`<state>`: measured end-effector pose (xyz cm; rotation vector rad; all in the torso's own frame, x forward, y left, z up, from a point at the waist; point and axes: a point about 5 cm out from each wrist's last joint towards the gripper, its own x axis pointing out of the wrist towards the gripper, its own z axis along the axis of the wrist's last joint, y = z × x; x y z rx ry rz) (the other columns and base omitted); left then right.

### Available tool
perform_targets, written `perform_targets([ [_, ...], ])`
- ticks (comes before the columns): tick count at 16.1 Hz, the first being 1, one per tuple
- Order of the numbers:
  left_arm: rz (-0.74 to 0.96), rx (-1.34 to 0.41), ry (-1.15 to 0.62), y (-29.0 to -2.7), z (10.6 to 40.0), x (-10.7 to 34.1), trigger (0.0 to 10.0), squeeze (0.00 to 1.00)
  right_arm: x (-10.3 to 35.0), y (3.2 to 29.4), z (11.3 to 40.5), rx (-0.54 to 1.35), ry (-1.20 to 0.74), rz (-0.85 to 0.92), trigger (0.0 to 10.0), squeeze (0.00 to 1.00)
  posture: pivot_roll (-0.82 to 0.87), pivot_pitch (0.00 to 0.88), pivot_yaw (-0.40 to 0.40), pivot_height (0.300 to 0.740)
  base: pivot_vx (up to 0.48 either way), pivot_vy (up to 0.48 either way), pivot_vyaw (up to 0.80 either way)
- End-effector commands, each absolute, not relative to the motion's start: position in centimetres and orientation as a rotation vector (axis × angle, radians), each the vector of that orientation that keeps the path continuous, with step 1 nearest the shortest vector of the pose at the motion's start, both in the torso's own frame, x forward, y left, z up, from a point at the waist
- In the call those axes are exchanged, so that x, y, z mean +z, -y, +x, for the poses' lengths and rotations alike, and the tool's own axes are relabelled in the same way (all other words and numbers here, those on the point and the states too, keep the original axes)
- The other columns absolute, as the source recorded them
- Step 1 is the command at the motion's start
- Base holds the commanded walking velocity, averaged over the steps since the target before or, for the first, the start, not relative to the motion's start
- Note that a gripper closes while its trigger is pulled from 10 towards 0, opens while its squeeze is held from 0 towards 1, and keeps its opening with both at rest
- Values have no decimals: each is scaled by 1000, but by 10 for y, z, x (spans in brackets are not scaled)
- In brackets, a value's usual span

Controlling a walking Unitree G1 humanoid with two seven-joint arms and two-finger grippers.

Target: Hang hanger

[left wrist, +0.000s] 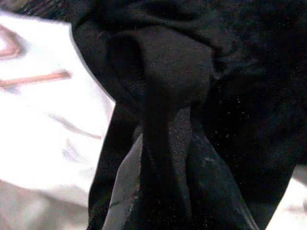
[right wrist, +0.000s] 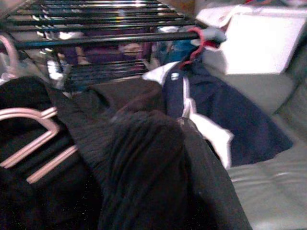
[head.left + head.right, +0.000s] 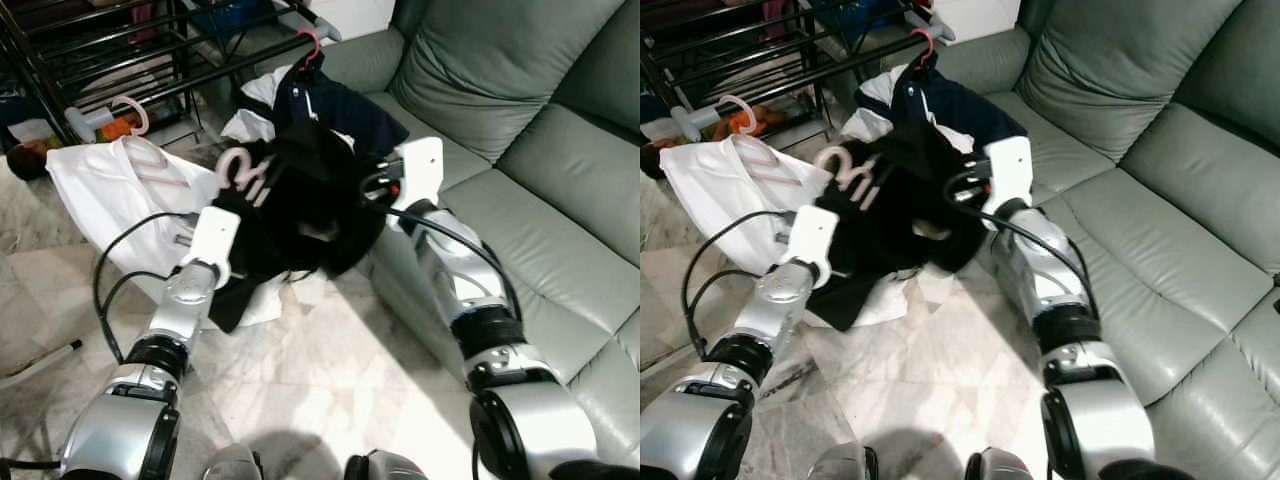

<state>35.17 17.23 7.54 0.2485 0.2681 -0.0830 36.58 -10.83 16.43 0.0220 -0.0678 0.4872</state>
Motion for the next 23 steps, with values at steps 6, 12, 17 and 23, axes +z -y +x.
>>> perform_targets([
  [6, 128, 21, -230, -176, 365, 94, 0, 0, 110, 56, 274, 1199, -237, 21, 0, 0, -27, 57, -15, 740, 0, 0, 0],
  [12, 99, -17, -209, -169, 367, 98, 0, 0, 91, 81, 289, 991, -211, -336, 10000, 1000, -31, 57, -17, 740, 0, 0, 0],
  [17, 89, -14, -196, -176, 368, 100, 0, 0, 102, 77, 276, 1141, -36, -549, 10000, 1000, -39, 55, -11, 740, 0, 0, 0],
  [23, 72, -24, -177, -173, 371, 106, 0, 0, 77, 83, 269, 1198, -137, -745, 10000, 1000, -39, 48, -5, 740, 0, 0, 0],
])
